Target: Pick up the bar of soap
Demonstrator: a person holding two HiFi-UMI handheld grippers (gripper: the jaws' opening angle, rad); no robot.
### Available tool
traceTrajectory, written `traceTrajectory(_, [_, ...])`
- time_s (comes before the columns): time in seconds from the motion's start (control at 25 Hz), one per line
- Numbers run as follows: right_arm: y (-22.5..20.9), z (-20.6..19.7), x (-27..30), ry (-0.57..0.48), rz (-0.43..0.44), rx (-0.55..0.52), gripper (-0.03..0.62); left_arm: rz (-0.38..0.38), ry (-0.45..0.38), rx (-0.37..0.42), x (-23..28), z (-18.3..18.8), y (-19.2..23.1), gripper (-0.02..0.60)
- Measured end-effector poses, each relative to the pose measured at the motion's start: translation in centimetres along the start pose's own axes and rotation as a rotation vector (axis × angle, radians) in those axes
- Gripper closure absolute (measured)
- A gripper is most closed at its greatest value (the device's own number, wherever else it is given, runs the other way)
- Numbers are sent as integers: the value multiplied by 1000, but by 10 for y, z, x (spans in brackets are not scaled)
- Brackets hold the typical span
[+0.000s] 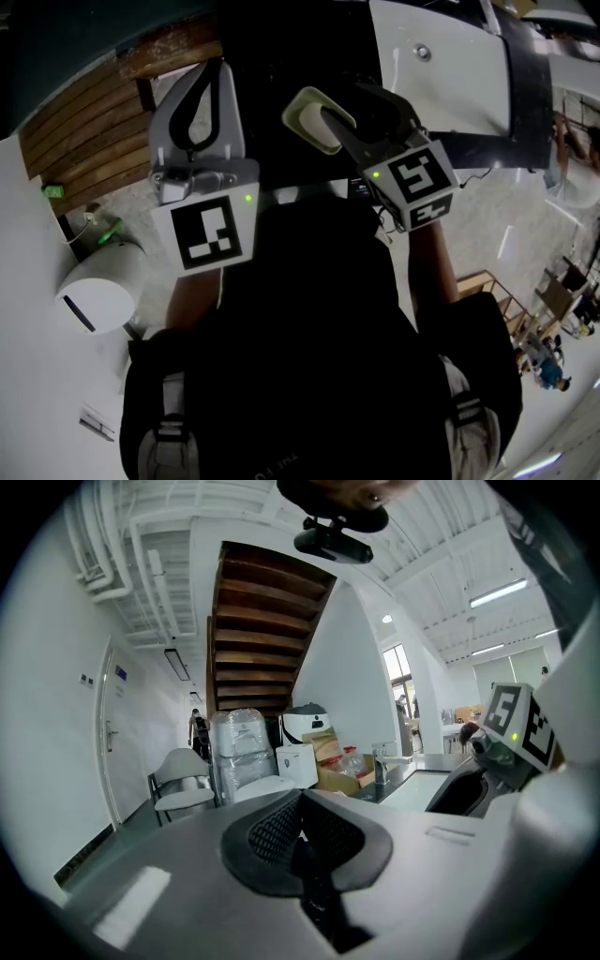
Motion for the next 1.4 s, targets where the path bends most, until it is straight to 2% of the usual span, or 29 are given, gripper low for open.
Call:
traceTrajectory(0.72, [22, -77, 23, 277, 108, 20, 321, 2, 15, -7, 6, -9, 3, 581])
traceTrajectory(1.04, [26, -104, 29, 400, 114, -7, 301, 8, 23, -12, 7, -12, 5, 581])
traceTrajectory(1.2, [24, -107, 31, 432, 118, 37, 315, 5, 25, -13, 8, -12, 5, 581])
traceTrajectory(1.4, [22, -109, 32, 501, 92, 20, 319, 7, 24, -9, 8, -12, 6, 581])
Point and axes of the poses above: the fingertips, and each gripper's own axes: x forward along the fingers, y to its left, z out of its top, the point moved 1 cm from there along -x, backward along the fingers, and after that the axes turned 8 degrees about -y, right-handed, at the moved point
